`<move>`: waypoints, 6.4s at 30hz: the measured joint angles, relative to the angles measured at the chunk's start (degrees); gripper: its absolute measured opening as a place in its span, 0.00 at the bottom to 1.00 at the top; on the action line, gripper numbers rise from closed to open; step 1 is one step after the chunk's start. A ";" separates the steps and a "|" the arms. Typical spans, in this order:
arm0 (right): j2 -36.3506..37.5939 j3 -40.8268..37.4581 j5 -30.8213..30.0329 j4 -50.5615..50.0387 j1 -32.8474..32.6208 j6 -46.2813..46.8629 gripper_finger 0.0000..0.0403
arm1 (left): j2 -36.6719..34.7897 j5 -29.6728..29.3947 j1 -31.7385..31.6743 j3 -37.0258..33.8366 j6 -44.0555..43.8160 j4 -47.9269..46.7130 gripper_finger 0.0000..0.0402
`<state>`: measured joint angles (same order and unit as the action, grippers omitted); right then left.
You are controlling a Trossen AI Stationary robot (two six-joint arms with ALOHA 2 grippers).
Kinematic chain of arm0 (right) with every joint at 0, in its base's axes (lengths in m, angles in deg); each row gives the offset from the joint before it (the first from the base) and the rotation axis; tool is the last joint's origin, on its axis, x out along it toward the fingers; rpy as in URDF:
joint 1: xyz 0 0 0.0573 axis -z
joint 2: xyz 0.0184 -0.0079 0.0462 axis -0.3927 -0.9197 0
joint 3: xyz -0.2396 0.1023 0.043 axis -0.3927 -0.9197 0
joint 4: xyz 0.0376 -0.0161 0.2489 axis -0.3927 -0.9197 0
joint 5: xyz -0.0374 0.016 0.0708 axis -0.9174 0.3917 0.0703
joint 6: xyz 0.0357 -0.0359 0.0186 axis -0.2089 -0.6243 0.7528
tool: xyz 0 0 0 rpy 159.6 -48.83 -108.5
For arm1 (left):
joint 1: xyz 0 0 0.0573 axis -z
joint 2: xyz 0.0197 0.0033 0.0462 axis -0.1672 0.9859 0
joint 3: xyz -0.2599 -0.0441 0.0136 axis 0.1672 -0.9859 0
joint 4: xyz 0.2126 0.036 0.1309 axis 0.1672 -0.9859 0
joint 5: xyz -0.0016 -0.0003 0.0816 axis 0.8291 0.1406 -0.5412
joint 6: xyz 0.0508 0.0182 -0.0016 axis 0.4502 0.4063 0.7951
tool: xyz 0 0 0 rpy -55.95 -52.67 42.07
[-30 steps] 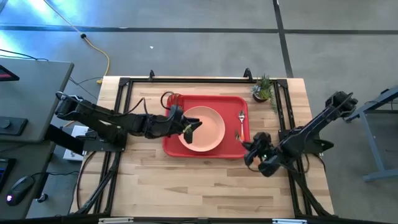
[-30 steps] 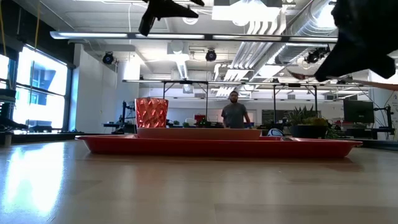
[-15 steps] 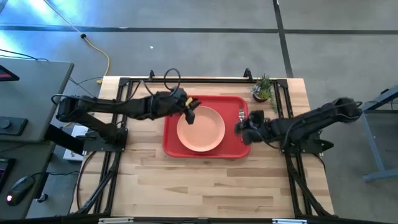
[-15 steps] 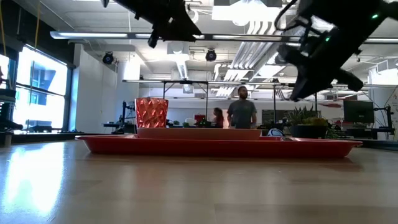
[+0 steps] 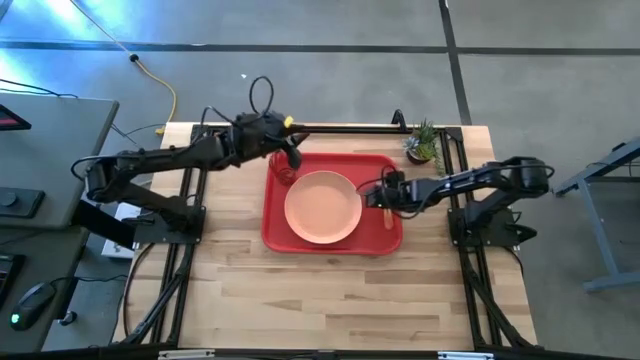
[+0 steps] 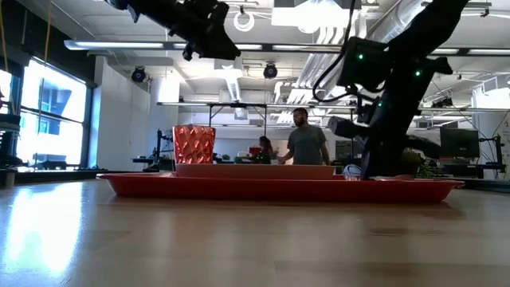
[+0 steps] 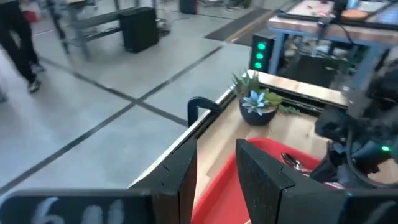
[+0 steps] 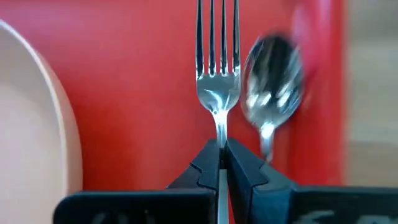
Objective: Pick and place plate/cup/fork/spoon on tray
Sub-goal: Put the orange fork on the red tray to the right of the orange plate, then return to Home Position
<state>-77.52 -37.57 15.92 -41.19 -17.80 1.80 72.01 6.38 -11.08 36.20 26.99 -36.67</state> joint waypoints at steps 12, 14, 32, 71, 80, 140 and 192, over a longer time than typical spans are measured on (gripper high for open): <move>-2.67 0.13 2.08 4.39 -1.02 7.28 0.16 | -7.54 13.76 -12.77 0.00 8.47 -2.24 0.25; -1.07 0.37 2.12 4.17 -1.18 6.21 0.21 | -9.23 17.01 -14.83 0.00 10.13 -2.40 0.25; 37.62 1.16 12.98 8.64 -3.71 -37.22 0.23 | -29.39 39.42 -32.25 -19.99 -8.36 11.40 0.01; 86.51 -13.20 40.11 1.50 -4.34 -67.99 0.00 | -67.28 41.04 -23.10 -41.53 0.27 0.47 0.00; 85.32 -16.59 38.82 6.47 -4.35 -73.52 0.00 | -74.80 40.96 -23.15 -41.94 2.32 -9.98 0.00; 86.64 -38.11 41.73 31.15 -4.35 -76.60 0.00 | -74.71 50.68 -19.63 -55.98 -1.29 1.09 0.00; 86.52 -38.18 36.22 24.80 -6.86 -73.43 0.00 | -68.11 37.47 -3.11 -55.93 -3.64 1.00 0.00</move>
<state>9.00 -75.76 52.14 -16.39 -24.66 -71.63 3.89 43.85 -14.19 -19.73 23.35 -35.67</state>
